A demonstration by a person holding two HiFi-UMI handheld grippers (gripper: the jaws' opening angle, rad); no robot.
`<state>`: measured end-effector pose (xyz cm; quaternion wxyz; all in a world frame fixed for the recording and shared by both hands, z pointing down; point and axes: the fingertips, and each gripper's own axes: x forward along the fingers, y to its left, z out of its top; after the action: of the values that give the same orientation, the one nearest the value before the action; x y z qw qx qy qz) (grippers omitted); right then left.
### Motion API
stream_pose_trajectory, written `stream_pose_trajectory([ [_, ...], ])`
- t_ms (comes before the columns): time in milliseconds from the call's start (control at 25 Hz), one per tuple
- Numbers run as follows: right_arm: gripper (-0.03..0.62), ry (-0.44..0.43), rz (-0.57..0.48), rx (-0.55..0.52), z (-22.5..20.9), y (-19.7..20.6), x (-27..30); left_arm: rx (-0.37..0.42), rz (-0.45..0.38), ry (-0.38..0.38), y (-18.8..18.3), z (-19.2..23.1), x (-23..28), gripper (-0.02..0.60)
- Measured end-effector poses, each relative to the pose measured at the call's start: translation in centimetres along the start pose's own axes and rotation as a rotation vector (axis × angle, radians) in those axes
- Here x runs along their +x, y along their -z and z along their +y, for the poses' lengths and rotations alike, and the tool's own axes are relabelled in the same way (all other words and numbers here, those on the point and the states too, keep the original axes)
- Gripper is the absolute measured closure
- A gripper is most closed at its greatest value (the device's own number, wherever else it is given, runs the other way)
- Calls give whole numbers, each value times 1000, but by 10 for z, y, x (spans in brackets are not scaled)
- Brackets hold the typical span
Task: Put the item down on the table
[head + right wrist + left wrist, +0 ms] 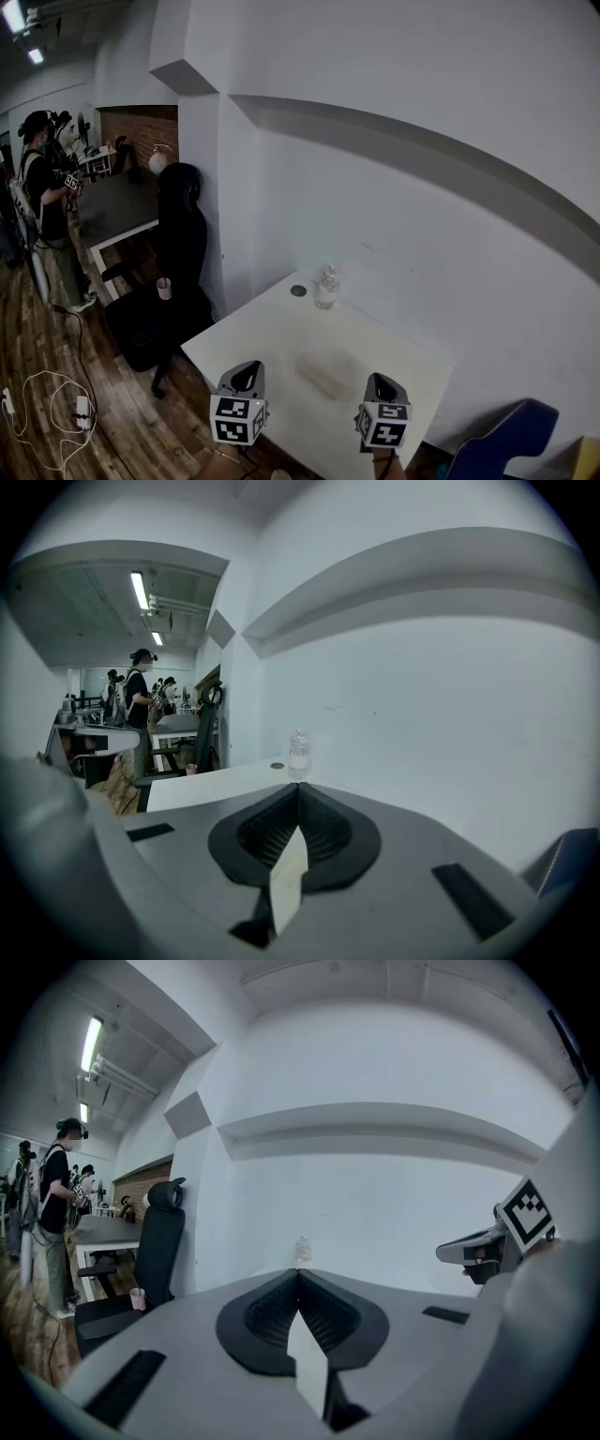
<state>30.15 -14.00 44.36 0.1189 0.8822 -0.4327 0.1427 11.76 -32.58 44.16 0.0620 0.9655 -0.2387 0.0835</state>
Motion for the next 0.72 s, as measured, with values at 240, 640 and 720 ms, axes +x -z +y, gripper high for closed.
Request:
stream_pose_trajectory([
  [240,562,12,7,14,-8,4,-1,-11,8,-3,4,-3,2,565],
  [640,562,-2,11,24,-9,5,1,-7,20,-5,6,-7,2,565],
  [720,562,-5,7,27,-9,4,1,-7,22,-8,7,-6,2,565],
])
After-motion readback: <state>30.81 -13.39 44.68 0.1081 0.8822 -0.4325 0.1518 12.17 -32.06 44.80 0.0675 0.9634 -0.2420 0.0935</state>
